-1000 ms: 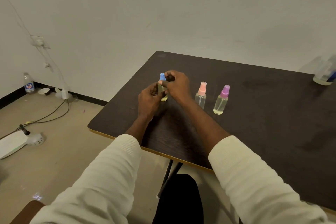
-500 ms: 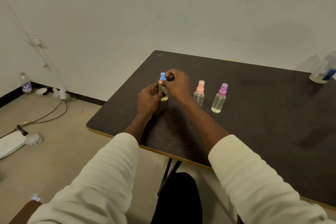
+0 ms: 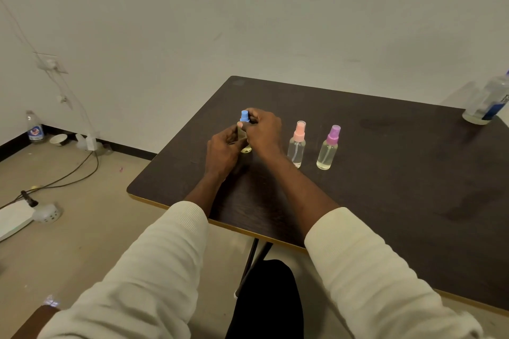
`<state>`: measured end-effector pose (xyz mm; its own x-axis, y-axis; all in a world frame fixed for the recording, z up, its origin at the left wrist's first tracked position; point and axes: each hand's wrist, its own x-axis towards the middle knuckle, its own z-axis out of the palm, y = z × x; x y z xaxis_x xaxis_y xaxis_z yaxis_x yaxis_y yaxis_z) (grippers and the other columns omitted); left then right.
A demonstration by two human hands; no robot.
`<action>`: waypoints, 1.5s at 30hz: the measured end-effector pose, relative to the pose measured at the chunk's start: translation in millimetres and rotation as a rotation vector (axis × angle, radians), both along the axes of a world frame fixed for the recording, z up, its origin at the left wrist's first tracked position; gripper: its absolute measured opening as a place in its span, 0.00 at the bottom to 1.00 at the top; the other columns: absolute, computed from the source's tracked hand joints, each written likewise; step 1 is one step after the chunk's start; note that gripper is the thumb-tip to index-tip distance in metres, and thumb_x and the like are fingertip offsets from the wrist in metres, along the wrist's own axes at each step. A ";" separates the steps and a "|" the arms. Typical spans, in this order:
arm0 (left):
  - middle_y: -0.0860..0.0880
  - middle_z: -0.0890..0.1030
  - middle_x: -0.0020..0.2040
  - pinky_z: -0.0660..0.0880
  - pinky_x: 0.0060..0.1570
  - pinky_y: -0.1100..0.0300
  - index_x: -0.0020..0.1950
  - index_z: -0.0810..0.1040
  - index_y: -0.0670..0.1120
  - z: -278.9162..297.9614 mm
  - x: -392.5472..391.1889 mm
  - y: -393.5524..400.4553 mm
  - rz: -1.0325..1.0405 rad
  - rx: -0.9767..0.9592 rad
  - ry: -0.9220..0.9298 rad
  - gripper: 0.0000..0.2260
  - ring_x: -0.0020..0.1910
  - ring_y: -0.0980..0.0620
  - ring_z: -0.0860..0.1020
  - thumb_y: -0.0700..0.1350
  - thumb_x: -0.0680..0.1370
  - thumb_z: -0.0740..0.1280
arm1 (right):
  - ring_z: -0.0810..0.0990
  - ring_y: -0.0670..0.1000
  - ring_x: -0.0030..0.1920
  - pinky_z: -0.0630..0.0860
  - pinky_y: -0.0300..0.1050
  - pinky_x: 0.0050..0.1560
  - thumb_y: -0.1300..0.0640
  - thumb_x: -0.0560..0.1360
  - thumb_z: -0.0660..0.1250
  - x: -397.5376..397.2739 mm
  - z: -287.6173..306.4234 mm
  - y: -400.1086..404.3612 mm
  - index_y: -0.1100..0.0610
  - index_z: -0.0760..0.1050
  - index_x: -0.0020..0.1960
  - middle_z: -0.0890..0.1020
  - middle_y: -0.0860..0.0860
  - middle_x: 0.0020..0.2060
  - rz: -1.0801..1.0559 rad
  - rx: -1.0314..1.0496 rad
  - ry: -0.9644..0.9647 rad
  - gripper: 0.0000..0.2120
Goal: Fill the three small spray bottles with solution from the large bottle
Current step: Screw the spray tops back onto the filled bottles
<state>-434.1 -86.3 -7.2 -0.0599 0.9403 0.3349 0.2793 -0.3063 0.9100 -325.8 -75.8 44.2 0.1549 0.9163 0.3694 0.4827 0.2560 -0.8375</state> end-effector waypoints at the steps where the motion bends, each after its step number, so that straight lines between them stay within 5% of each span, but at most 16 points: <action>1: 0.53 0.86 0.51 0.82 0.55 0.53 0.64 0.82 0.51 0.1 0.3 -0.1 0.000 0.005 0.014 0.13 0.51 0.56 0.85 0.47 0.80 0.69 | 0.80 0.48 0.37 0.76 0.42 0.39 0.60 0.71 0.73 -1.8 -1.3 -0.1 0.57 0.82 0.42 0.83 0.49 0.36 -0.024 0.004 -0.015 0.01; 6: 0.47 0.86 0.52 0.82 0.52 0.56 0.66 0.80 0.43 -0.7 0.6 2.1 0.019 -0.017 0.079 0.14 0.50 0.50 0.85 0.42 0.81 0.67 | 0.68 0.43 0.28 0.62 0.36 0.30 0.59 0.73 0.70 -8.2 -4.5 -5.8 0.48 0.64 0.29 0.72 0.43 0.27 -0.126 0.031 -0.037 0.20; 11: 0.49 0.86 0.54 0.80 0.53 0.59 0.67 0.79 0.44 1.9 1.1 -0.3 0.012 -0.007 0.115 0.14 0.52 0.52 0.84 0.45 0.81 0.67 | 0.73 0.43 0.33 0.65 0.31 0.33 0.56 0.75 0.68 -6.4 -0.9 -15.0 0.53 0.73 0.37 0.78 0.46 0.34 -0.116 0.014 -0.105 0.09; 13: 0.50 0.85 0.54 0.80 0.54 0.59 0.65 0.80 0.45 1.5 -0.4 -1.6 -0.002 0.003 0.117 0.14 0.53 0.54 0.84 0.47 0.81 0.68 | 0.80 0.47 0.43 0.75 0.38 0.45 0.56 0.75 0.68 -1.4 0.5 -20.8 0.57 0.80 0.48 0.84 0.50 0.43 -0.071 -0.003 -0.064 0.05; 15: 0.52 0.85 0.54 0.80 0.56 0.58 0.64 0.80 0.48 1.7 -0.9 -3.0 -0.020 -0.001 0.112 0.15 0.54 0.58 0.83 0.51 0.79 0.70 | 0.80 0.50 0.56 0.71 0.36 0.61 0.56 0.76 0.68 8.6 0.0 -33.8 0.59 0.80 0.59 0.84 0.53 0.54 -0.089 0.040 -0.032 0.13; 17: 0.53 0.85 0.54 0.79 0.56 0.61 0.63 0.80 0.50 3.5 0.7 -4.5 -0.048 -0.011 0.122 0.17 0.53 0.60 0.82 0.54 0.76 0.72 | 0.81 0.51 0.52 0.65 0.34 0.67 0.60 0.76 0.68 20.6 -1.2 -52.7 0.60 0.82 0.54 0.85 0.53 0.50 -0.148 0.206 -0.078 0.09; 19: 0.50 0.83 0.58 0.75 0.53 0.68 0.67 0.78 0.47 5.8 5.5 -6.7 -0.070 -0.028 0.185 0.19 0.54 0.60 0.80 0.52 0.78 0.72 | 0.80 0.52 0.42 0.74 0.51 0.62 0.64 0.75 0.68 38.0 -6.7 -69.6 0.60 0.81 0.45 0.84 0.53 0.40 -0.231 0.388 -0.107 0.03; 22: 0.45 0.80 0.66 0.72 0.58 0.66 0.73 0.72 0.43 7.1 13.1 -8.7 -0.110 -0.059 0.266 0.24 0.62 0.53 0.79 0.49 0.79 0.71 | 0.77 0.47 0.41 0.76 0.52 0.61 0.61 0.75 0.66 68.3 -15.2 -89.4 0.61 0.79 0.44 0.81 0.52 0.39 -0.360 0.495 -0.027 0.04; 26: 0.43 0.76 0.71 0.71 0.66 0.53 0.75 0.67 0.43 9.7 21.1 -15.9 -0.168 -0.098 0.319 0.26 0.68 0.45 0.76 0.48 0.79 0.71 | 0.76 0.47 0.42 0.76 0.44 0.42 0.63 0.75 0.68 107.3 -20.8 -108.3 0.54 0.76 0.47 0.78 0.51 0.43 -0.475 0.311 0.136 0.04; 30: 0.43 0.76 0.70 0.71 0.67 0.53 0.75 0.68 0.43 10.3 28.4 -19.9 -0.171 -0.106 0.271 0.26 0.68 0.45 0.76 0.47 0.79 0.71 | 0.76 0.46 0.51 0.73 0.35 0.46 0.58 0.71 0.75 140.6 -35.0 -103.2 0.58 0.72 0.63 0.75 0.50 0.55 -0.459 -0.078 0.252 0.24; 33: 0.43 0.77 0.69 0.72 0.65 0.55 0.74 0.70 0.43 8.5 33.7 -17.7 -0.167 -0.130 0.227 0.25 0.67 0.46 0.77 0.46 0.79 0.72 | 0.77 0.51 0.59 0.75 0.41 0.56 0.54 0.69 0.77 149.1 -45.2 -91.9 0.59 0.68 0.71 0.76 0.53 0.62 -0.364 -0.245 0.231 0.34; 36: 0.44 0.78 0.68 0.72 0.61 0.59 0.72 0.71 0.42 8.6 39.3 -9.9 -0.156 -0.150 0.169 0.24 0.65 0.47 0.78 0.45 0.78 0.72 | 0.82 0.55 0.54 0.79 0.51 0.55 0.55 0.69 0.77 153.3 -45.0 -75.4 0.60 0.77 0.61 0.83 0.55 0.54 -0.310 -0.216 0.154 0.23; 38: 0.44 0.80 0.66 0.74 0.60 0.60 0.71 0.72 0.42 7.9 43.7 -0.1 -0.152 -0.147 0.137 0.23 0.61 0.50 0.80 0.45 0.78 0.73 | 0.83 0.53 0.49 0.78 0.45 0.48 0.57 0.71 0.75 154.9 -40.5 -63.6 0.61 0.80 0.56 0.84 0.54 0.47 -0.265 -0.211 0.136 0.15; 45: 0.47 0.81 0.62 0.75 0.58 0.62 0.69 0.74 0.43 6.0 72.9 78.3 -0.116 -0.119 0.125 0.20 0.55 0.54 0.79 0.45 0.79 0.72 | 0.82 0.49 0.50 0.79 0.46 0.54 0.57 0.75 0.71 164.5 -42.8 26.1 0.57 0.80 0.58 0.84 0.51 0.49 -0.210 -0.205 0.181 0.13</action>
